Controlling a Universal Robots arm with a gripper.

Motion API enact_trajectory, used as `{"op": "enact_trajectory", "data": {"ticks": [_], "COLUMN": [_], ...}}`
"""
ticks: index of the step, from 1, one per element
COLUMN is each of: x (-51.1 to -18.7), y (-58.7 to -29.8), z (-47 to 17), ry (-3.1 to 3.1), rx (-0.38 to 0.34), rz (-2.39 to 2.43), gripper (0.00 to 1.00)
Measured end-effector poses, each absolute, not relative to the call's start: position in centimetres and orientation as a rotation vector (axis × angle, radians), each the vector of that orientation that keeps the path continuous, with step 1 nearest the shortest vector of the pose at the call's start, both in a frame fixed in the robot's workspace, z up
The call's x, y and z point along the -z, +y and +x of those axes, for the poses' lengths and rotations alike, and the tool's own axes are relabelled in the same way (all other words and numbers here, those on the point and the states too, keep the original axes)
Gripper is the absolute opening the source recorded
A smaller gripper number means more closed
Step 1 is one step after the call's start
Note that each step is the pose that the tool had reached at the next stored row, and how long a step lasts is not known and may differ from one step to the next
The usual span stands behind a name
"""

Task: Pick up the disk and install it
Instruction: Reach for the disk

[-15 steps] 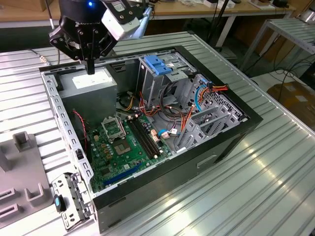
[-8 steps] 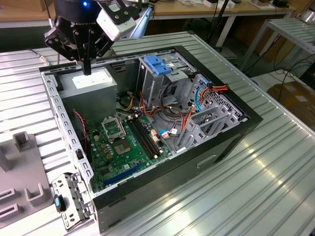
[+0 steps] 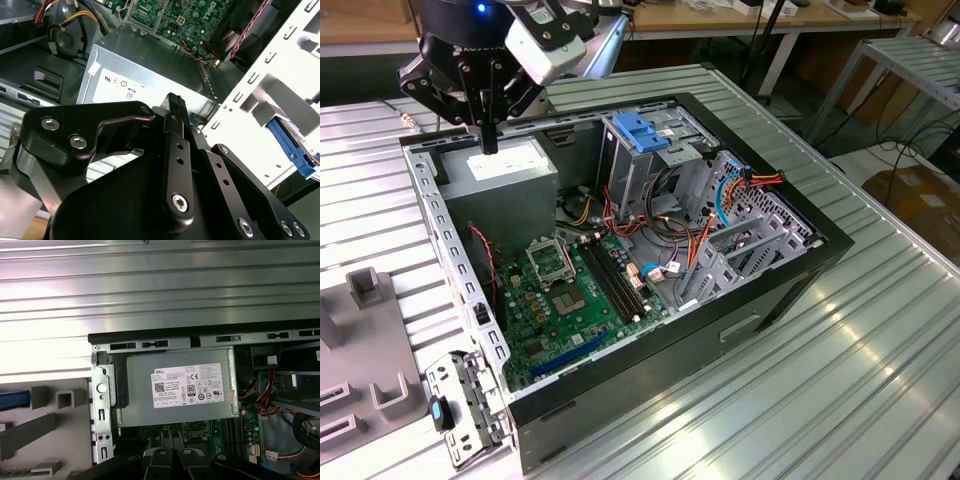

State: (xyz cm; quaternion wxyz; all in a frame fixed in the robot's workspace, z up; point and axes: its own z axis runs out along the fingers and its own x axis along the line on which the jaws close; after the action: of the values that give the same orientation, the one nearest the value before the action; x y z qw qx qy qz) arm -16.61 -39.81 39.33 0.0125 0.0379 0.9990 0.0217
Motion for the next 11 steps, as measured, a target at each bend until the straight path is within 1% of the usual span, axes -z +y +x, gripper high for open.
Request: {"op": "enact_trajectory", "data": {"ticks": [11], "x": [-39.33], "y": [-39.77], "z": [-17.73], "ry": [3.114], "rx": [-0.068], "rz": [0.118], "gripper": [0.11]}}
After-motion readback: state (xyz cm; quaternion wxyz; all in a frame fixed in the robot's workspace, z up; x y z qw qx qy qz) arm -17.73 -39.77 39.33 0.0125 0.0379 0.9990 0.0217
